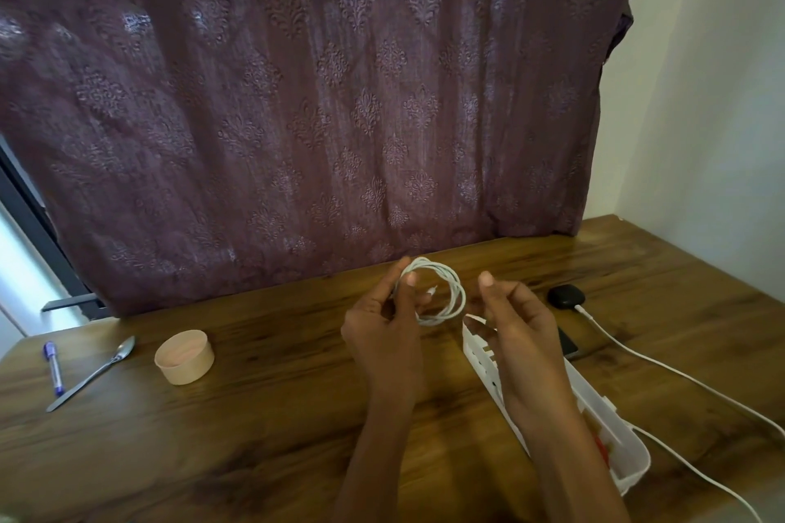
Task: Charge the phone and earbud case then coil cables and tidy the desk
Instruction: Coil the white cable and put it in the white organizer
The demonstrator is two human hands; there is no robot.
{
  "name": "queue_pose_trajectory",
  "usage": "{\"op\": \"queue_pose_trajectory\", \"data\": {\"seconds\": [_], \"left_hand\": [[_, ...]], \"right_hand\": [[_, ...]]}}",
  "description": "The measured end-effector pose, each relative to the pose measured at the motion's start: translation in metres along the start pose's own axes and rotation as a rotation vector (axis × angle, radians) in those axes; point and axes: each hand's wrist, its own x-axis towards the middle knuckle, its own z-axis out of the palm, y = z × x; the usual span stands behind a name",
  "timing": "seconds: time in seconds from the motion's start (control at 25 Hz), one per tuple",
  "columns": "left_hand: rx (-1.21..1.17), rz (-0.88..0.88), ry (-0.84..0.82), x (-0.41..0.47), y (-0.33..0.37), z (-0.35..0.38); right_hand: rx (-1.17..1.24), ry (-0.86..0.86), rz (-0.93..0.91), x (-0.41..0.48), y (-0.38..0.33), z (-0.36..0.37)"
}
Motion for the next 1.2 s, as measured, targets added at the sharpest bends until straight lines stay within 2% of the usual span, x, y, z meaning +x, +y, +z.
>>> {"op": "queue_pose_trajectory", "data": {"seconds": [0.16, 0.4, 0.56, 0.64, 0.76, 0.88, 0.92, 1.08, 1.2], "left_hand": [[-0.027, -0.005, 0.039, 0.003, 0.003, 0.001], [-0.002, -0.015, -0.017, 0.005, 0.005, -0.005], [-0.046, -0.043, -0.028, 0.006, 0.003, -0.009], [-0.039, -0.124, -0.125, 0.007, 0.004, -0.012], [0.088, -0.202, -0.375, 0.011, 0.007, -0.016], [0.229, -0.059, -0.637, 0.014, 0.010, -0.017], [0.261, -0.015, -0.679, 0.014, 0.012, -0.016], [0.180, -0.064, -0.559, 0.010, 0.013, -0.012], [0.146, -0.059, -0.448, 0.006, 0.011, -0.009]], "right_hand": [[-0.179, -0.096, -0.099, -0.008, -0.003, 0.007], [0.008, -0.052, -0.069, -0.004, -0.005, 0.009], [-0.064, -0.005, -0.113, -0.002, -0.005, 0.002], [-0.172, 0.005, -0.186, 0.001, -0.004, -0.004], [-0.274, -0.041, -0.285, 0.006, -0.004, -0.013], [-0.393, -0.053, -0.376, 0.008, -0.005, -0.017], [-0.409, -0.053, -0.392, 0.008, -0.005, -0.018], [-0.357, -0.010, -0.410, 0.011, -0.003, -0.018], [-0.420, 0.078, -0.451, 0.012, 0.000, -0.016]]}}
